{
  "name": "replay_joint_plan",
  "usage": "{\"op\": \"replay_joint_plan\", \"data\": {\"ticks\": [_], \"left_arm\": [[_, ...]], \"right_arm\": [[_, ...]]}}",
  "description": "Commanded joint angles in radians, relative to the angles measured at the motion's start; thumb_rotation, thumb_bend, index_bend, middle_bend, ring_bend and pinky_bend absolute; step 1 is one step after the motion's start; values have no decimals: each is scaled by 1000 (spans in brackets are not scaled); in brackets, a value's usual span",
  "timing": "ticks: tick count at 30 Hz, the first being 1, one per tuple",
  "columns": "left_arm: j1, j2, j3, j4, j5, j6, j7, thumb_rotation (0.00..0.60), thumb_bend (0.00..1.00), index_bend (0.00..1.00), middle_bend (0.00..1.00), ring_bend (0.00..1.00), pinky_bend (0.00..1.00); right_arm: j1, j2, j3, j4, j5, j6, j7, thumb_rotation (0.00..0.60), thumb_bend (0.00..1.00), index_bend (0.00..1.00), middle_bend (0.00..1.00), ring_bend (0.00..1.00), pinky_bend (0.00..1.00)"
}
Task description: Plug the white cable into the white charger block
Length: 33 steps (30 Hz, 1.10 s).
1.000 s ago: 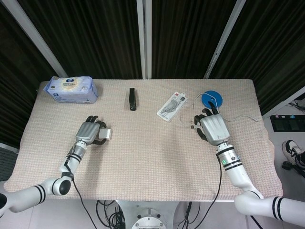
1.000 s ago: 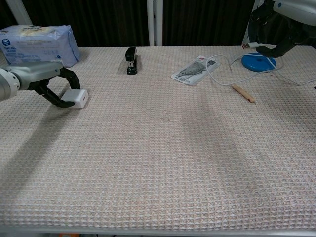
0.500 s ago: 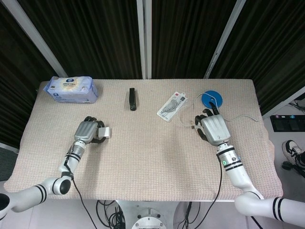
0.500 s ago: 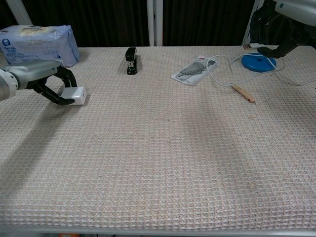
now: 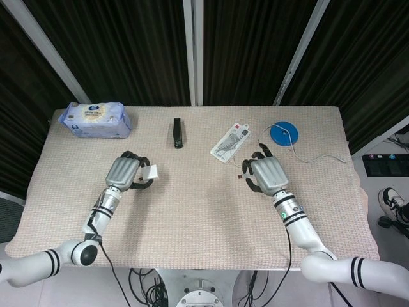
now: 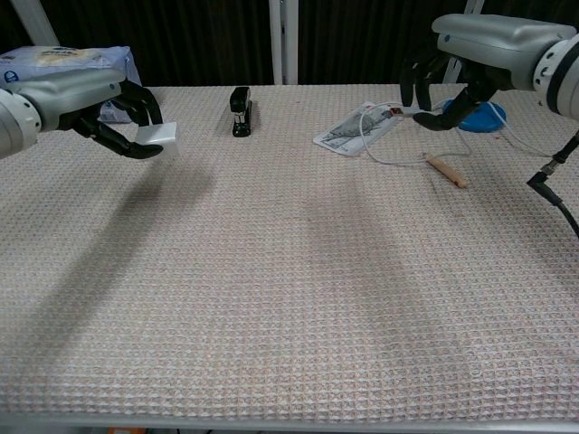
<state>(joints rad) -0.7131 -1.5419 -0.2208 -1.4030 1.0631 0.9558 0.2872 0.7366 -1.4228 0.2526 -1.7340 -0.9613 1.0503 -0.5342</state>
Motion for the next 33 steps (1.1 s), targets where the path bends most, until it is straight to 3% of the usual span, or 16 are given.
{"op": "replay_joint_plan", "data": {"ticks": [1,6,17,33], "left_arm": [[-14,21,-17,-98,-51,38,93,435,377,489,497,273,238],[-37,21,-37,-166,-114,59,165,429,376,489,497,282,302],[-81,5,-45,-229,-150,102,245,428,376,490,498,283,304],[-138,-54,-44,-222,-169,159,339,427,376,503,499,290,305]], "right_arm": [[48,-61,28,10,39,9,-42,600,332,606,544,249,72],[107,-142,49,38,105,28,-111,600,332,609,544,251,72],[216,-273,110,161,241,20,-145,600,332,611,544,251,72],[307,-345,147,227,346,19,-165,600,332,611,544,251,72]]}}
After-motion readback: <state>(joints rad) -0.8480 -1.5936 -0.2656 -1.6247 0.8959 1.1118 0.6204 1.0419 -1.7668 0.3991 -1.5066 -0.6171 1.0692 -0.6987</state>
